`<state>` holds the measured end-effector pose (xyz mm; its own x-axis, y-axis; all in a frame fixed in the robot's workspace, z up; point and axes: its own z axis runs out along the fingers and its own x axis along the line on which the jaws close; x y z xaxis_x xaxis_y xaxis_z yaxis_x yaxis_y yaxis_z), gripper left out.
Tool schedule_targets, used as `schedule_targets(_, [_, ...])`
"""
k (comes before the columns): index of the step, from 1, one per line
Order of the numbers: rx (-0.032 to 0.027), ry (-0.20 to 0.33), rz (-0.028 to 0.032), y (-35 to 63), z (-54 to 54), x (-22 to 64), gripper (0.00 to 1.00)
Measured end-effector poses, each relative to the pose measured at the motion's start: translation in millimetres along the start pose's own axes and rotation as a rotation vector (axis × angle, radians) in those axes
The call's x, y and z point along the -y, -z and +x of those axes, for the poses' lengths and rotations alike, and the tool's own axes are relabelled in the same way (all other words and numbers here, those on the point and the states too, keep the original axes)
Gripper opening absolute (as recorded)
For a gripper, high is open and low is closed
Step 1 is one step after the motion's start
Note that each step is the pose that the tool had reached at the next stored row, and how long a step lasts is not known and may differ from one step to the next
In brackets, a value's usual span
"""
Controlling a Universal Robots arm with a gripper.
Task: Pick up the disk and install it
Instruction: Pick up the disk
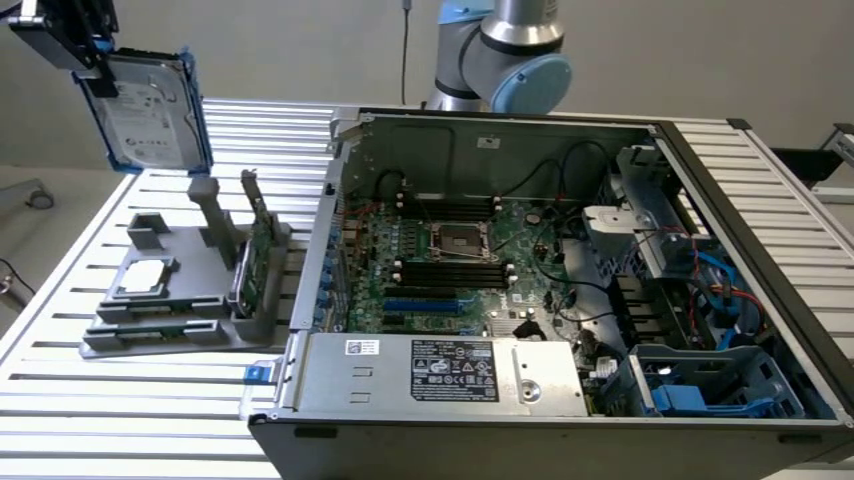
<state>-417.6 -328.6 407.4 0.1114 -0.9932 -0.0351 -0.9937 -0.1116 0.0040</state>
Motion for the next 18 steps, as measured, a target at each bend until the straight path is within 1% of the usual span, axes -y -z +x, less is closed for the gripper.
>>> schedule_targets(7, [0.0135,0.0,0.0018,9.8,1.6,17.1,0.33])
schedule_targets(9, [0.0169,0.0,0.0022,12.9,2.2,23.5,0.33])
schedule_targets(15, [0.0317,0.0,0.0039,24.0,4.8,50.6,0.33])
schedule_targets(18, [0.0381,0.0,0.0047,30.5,6.1,64.0,0.33])
